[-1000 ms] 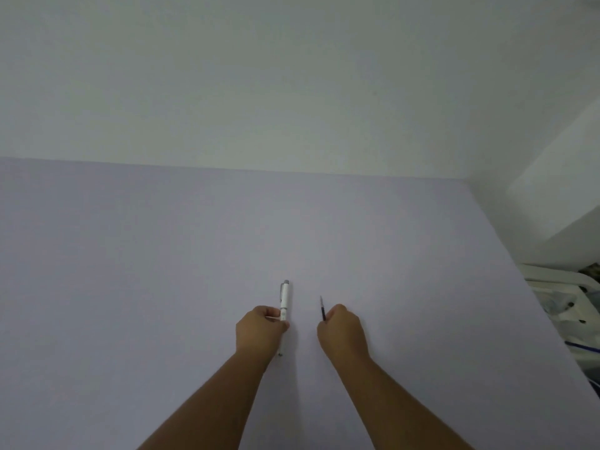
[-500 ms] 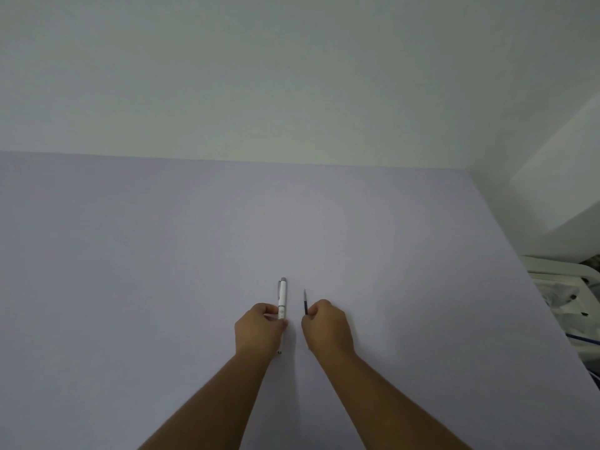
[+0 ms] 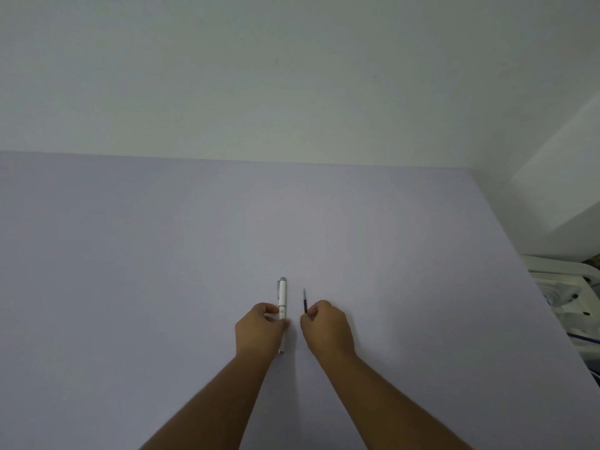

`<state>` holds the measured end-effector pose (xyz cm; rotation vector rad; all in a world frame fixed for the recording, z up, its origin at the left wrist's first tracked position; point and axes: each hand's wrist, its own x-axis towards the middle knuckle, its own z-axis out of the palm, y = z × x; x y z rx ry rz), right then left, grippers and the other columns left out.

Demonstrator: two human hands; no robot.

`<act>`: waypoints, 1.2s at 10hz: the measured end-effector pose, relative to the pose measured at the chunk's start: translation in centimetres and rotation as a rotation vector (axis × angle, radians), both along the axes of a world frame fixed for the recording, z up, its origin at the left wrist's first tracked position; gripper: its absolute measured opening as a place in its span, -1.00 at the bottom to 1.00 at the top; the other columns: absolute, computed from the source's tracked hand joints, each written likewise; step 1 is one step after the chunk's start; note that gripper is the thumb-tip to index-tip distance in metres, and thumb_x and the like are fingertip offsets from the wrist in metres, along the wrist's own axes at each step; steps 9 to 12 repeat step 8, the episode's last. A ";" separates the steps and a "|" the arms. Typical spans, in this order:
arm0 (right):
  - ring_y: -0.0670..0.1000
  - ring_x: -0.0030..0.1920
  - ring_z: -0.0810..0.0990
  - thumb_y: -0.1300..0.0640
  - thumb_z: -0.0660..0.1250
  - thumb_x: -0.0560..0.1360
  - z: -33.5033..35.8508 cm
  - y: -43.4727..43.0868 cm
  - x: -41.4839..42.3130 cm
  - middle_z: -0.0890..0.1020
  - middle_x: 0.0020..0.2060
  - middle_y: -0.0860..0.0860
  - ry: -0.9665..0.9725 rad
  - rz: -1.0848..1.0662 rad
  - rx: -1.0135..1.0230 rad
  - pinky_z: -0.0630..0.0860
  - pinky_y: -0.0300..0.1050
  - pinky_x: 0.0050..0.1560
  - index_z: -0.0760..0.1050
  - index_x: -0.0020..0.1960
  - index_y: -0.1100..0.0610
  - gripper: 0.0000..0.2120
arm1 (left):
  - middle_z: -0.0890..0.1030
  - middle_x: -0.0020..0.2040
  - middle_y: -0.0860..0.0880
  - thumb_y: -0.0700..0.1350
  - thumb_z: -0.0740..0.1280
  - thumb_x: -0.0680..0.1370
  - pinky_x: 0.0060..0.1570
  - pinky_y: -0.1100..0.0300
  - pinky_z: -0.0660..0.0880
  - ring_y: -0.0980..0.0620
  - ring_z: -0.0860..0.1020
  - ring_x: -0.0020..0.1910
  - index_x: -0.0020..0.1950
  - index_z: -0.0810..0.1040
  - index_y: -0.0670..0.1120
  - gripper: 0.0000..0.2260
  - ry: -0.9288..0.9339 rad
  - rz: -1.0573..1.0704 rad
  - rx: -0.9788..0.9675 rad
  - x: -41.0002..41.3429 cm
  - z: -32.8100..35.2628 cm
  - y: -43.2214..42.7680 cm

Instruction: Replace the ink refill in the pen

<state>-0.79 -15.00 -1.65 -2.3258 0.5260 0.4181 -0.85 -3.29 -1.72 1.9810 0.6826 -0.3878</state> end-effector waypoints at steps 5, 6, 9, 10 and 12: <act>0.12 -0.01 0.61 0.02 0.28 0.45 -0.2 0.4 -0.5 0.64 -0.02 0.09 -0.027 -0.011 -0.011 0.57 -0.02 0.00 0.51 0.04 0.14 -0.76 | 0.57 -0.10 -0.03 -0.11 0.42 0.47 -0.10 0.19 0.51 0.00 0.55 -0.12 0.23 0.51 -0.07 -0.66 -0.030 -0.053 0.054 -0.4 0.4 0.1; 0.12 0.00 0.61 0.01 0.27 0.46 -0.4 0.3 -0.5 0.64 0.00 0.09 -0.028 -0.007 -0.020 0.58 0.00 0.01 0.50 0.06 0.14 -0.74 | 0.56 -0.10 -0.02 -0.11 0.41 0.47 -0.05 0.17 0.51 0.01 0.54 -0.10 0.28 0.48 -0.06 -0.61 -0.048 -0.091 0.066 -0.5 0.2 0.1; 0.10 0.11 0.56 -0.08 0.23 0.50 0.2 0.3 -0.6 0.61 0.09 0.06 -0.169 -0.010 -0.099 0.56 0.03 0.08 0.47 0.20 0.10 -0.64 | 0.50 0.30 -0.10 -0.03 0.29 0.52 0.22 0.06 0.43 -0.09 0.47 0.24 0.42 0.34 -0.02 -0.54 -0.053 -0.183 0.179 -0.7 1.2 0.1; 0.10 0.11 0.56 -0.08 0.23 0.50 0.2 0.3 -0.6 0.61 0.09 0.06 -0.169 -0.010 -0.099 0.56 0.03 0.08 0.47 0.20 0.10 -0.64 | 0.50 0.30 -0.10 -0.03 0.29 0.52 0.22 0.06 0.43 -0.09 0.47 0.24 0.42 0.34 -0.02 -0.54 -0.053 -0.183 0.179 -0.7 1.2 0.1; 0.10 0.11 0.56 -0.08 0.23 0.50 0.2 0.3 -0.6 0.61 0.09 0.06 -0.169 -0.010 -0.099 0.56 0.03 0.08 0.47 0.20 0.10 -0.64 | 0.50 0.30 -0.10 -0.03 0.29 0.52 0.22 0.06 0.43 -0.09 0.47 0.24 0.42 0.34 -0.02 -0.54 -0.053 -0.183 0.179 -0.7 1.2 0.1</act>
